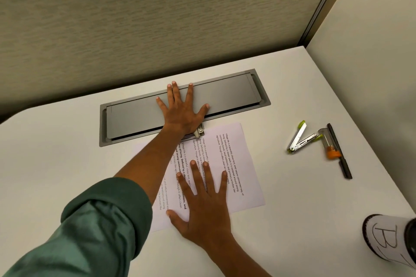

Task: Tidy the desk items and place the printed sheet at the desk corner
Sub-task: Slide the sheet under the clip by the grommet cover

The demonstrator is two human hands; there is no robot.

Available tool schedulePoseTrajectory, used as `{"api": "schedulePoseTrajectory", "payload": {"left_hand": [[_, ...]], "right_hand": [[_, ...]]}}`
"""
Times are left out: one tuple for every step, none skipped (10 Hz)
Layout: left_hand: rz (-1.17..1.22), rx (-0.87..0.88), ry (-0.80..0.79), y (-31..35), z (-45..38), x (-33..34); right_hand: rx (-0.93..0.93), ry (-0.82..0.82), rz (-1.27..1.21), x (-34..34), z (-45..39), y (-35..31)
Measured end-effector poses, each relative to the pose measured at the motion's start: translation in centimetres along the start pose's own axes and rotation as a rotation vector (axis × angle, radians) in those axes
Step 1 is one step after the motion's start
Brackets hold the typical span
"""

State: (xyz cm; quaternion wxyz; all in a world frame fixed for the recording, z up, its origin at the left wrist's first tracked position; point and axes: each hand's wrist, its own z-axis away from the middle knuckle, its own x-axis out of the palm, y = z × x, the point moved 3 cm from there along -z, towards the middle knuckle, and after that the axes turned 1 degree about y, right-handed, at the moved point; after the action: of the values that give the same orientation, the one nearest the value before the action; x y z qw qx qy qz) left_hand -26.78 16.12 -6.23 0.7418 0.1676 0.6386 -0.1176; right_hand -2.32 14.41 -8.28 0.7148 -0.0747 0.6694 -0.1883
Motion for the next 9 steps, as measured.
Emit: {"api": "schedulePoseTrajectory", "payload": {"left_hand": [[0.001, 0.018, 0.016, 0.1, 0.2, -0.3], [0.003, 0.033, 0.045, 0.2, 0.3, -0.7], [0.01, 0.048, 0.074, 0.3, 0.6, -1.1], [0.02, 0.047, 0.094, 0.4, 1.0, -1.4], [0.059, 0.068, 0.153, 0.7, 1.4, -2.2], [0.182, 0.126, 0.263, 0.7, 2.4, -3.2], [0.217, 0.175, 0.308, -0.1, 4.0, -3.5], [0.265, 0.131, 0.291, -1.8, 5.9, -3.0], [0.295, 0.081, 0.247, -3.4, 7.9, -2.2]], "right_hand": [[0.003, -0.004, -0.003, 0.0, 0.0, -0.1], [0.005, 0.002, 0.007, 0.0, 0.0, -0.1], [0.005, 0.006, 0.004, -0.2, 0.0, -0.1], [0.006, 0.005, 0.0, -0.3, 0.1, -0.1], [0.008, 0.012, -0.002, -0.3, 0.2, -0.1], [0.005, 0.018, -0.007, -0.3, 0.2, -0.2], [0.007, 0.029, -0.027, -0.2, 0.2, -0.1], [0.011, 0.033, -0.04, -0.2, 0.2, -0.1], [0.011, 0.025, -0.048, -0.2, 0.3, -0.2]]}}
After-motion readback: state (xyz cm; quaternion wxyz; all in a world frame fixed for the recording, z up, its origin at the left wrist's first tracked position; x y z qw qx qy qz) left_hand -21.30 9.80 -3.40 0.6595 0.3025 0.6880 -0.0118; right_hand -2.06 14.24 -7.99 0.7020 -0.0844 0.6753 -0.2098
